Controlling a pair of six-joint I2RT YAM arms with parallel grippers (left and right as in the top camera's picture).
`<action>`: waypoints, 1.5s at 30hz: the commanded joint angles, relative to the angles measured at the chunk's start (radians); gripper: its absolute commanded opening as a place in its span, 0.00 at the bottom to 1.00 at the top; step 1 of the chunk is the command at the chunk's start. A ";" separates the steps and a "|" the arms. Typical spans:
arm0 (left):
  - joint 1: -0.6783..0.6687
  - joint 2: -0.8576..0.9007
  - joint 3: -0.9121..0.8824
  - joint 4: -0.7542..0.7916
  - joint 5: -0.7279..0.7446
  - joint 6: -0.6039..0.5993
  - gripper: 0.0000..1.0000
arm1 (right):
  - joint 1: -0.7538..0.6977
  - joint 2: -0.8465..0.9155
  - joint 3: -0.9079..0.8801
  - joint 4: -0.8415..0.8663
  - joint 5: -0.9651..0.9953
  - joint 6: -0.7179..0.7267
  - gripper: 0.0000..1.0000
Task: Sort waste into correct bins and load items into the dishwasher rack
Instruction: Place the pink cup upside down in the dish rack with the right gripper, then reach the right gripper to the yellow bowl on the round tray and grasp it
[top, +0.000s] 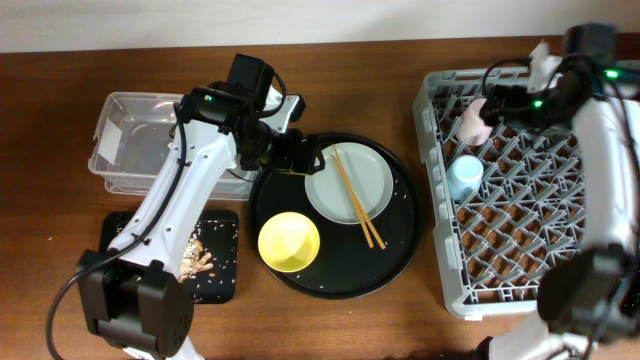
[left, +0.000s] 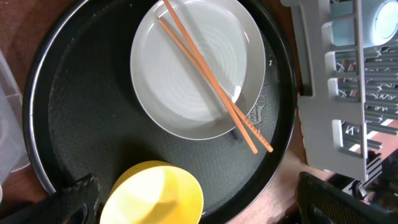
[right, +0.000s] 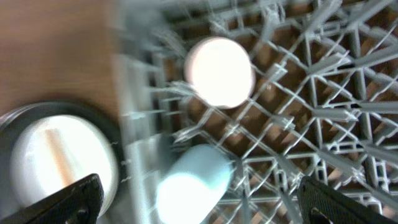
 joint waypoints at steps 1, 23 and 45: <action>-0.002 -0.006 0.003 -0.001 -0.015 0.013 0.99 | 0.000 -0.129 0.033 -0.076 -0.187 0.010 0.98; 0.009 -0.011 0.003 -0.010 -0.007 0.008 0.99 | 0.312 -0.152 -0.033 -0.400 -0.203 -0.040 0.98; 0.418 -0.229 0.003 -0.224 -0.224 -0.082 0.99 | 1.003 -0.151 -0.519 0.308 -0.121 0.203 0.91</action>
